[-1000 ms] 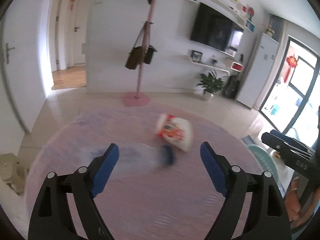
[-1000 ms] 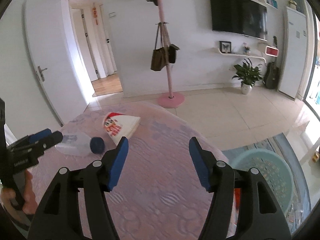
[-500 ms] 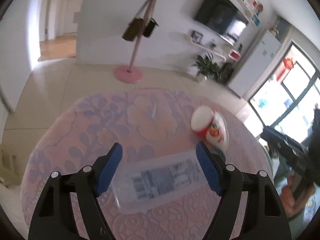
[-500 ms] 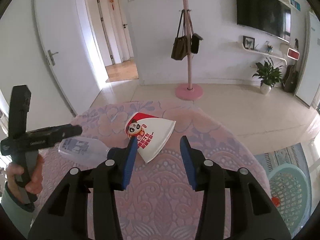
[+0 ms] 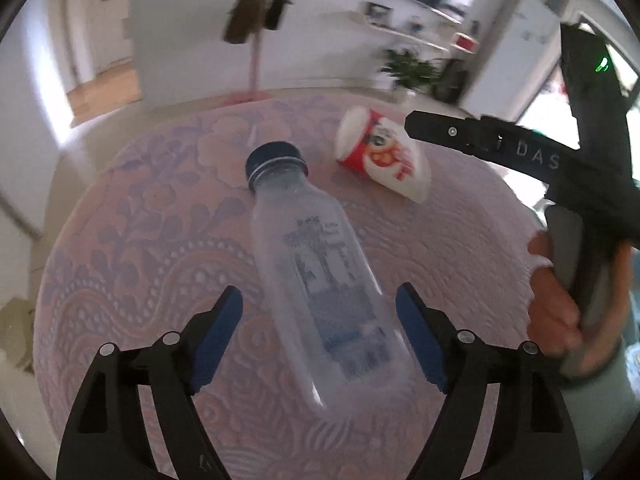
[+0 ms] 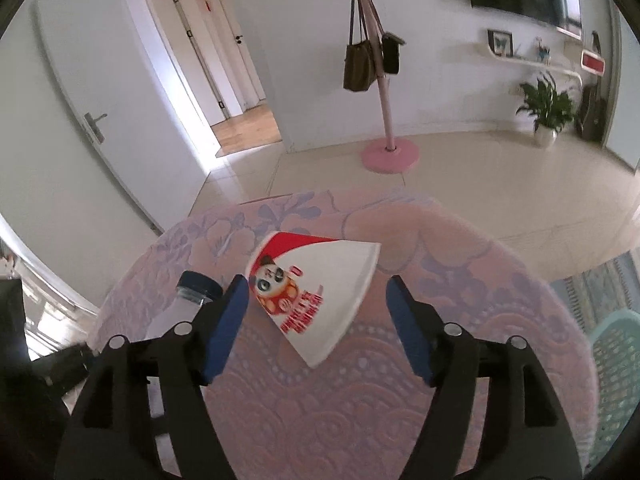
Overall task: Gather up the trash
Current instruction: 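Grasp the clear plastic bottle with the left gripper while the right grasps the white paper cup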
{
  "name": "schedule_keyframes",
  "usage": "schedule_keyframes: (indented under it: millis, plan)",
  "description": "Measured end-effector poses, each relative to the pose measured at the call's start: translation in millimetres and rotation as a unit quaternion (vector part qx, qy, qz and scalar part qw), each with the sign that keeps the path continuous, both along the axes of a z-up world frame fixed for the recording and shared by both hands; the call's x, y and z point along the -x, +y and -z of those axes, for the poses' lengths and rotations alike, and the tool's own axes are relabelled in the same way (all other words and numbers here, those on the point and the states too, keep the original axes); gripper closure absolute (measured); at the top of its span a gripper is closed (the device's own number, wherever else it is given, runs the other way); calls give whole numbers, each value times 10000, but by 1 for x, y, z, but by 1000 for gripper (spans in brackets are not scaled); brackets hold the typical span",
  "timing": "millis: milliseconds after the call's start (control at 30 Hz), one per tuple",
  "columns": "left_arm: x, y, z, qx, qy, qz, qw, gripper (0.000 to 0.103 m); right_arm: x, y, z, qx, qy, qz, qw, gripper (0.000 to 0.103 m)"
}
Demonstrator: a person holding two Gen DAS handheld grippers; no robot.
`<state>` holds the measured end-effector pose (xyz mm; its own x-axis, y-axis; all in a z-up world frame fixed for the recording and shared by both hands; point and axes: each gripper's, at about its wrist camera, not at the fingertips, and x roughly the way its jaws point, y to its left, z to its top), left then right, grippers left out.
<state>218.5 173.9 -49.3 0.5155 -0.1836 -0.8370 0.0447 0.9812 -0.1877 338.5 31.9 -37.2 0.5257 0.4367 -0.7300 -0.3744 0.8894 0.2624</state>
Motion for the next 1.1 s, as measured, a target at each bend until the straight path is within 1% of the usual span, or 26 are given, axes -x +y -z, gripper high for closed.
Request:
schedule_keyframes:
  millis: [67, 133, 167, 200, 233, 300, 367, 433, 500, 567, 600, 633, 733, 800, 900, 967, 1033, 1100]
  plan:
    - [-10, -6, 5, -89, 13, -306, 9995, 25, -5, 6, 1, -48, 73, 97, 9999, 29]
    - [-17, -7, 9, 2, 72, -519, 9986, 25, -9, 10, 3, -140, 192, 131, 9996, 27]
    - [-19, -7, 11, 52, 86, -602, 9981, 28, -11, 12, 3, -194, 266, 134, 9994, 27]
    - [-18, -5, 13, 130, 95, -694, 9975, 34, -12, 14, 4, -222, 310, 144, 9992, 25]
    - [-16, -3, 15, 199, 46, -762, 9969, 35, -14, 16, 5, -228, 333, 158, 9991, 22]
    - [-6, 1, 13, 248, -94, -849, 9960, 42, -15, 20, 7, -206, 376, 238, 9988, 19]
    - [2, 9, 13, 386, -179, -1025, 9938, 45, -17, 24, 10, -163, 414, 349, 9984, 17]
    - [15, 17, 14, 471, -325, -1261, 9904, 45, -20, 28, 15, -122, 459, 436, 9979, 16]
    - [23, 18, 17, 506, -486, -1398, 9877, 45, -19, 34, 16, -32, 305, 526, 9981, 16]
    - [31, 14, 18, 370, -714, -1436, 9864, 45, -18, 41, 17, 117, 160, 560, 9982, 16]
    - [34, 9, 19, 237, -848, -1425, 9859, 45, -18, 44, 18, 207, 100, 584, 9980, 16]
    - [35, 4, 18, 96, -889, -1416, 9859, 46, -16, 46, 20, 260, 48, 593, 9979, 16]
    - [34, -6, 17, -198, -916, -1354, 9863, 46, -15, 48, 25, 440, -131, 674, 9967, 16]
    - [32, -10, 19, -253, -846, -1308, 9875, 49, -15, 47, 28, 554, -145, 795, 9952, 16]
    - [31, -8, 18, -184, -848, -1316, 9875, 49, -15, 41, 30, 413, -135, 892, 9951, 16]
    - [30, -5, 17, -133, -850, -1320, 9875, 49, -18, 34, 33, 298, 8, 968, 9949, 16]
    - [36, -1, 17, -112, -859, -1314, 9875, 49, -24, 22, 40, 8, 308, 1028, 9942, 16]
    - [36, 0, 17, -80, -864, -1309, 9876, 49, -25, 15, 39, -236, 342, 1010, 9940, 16]
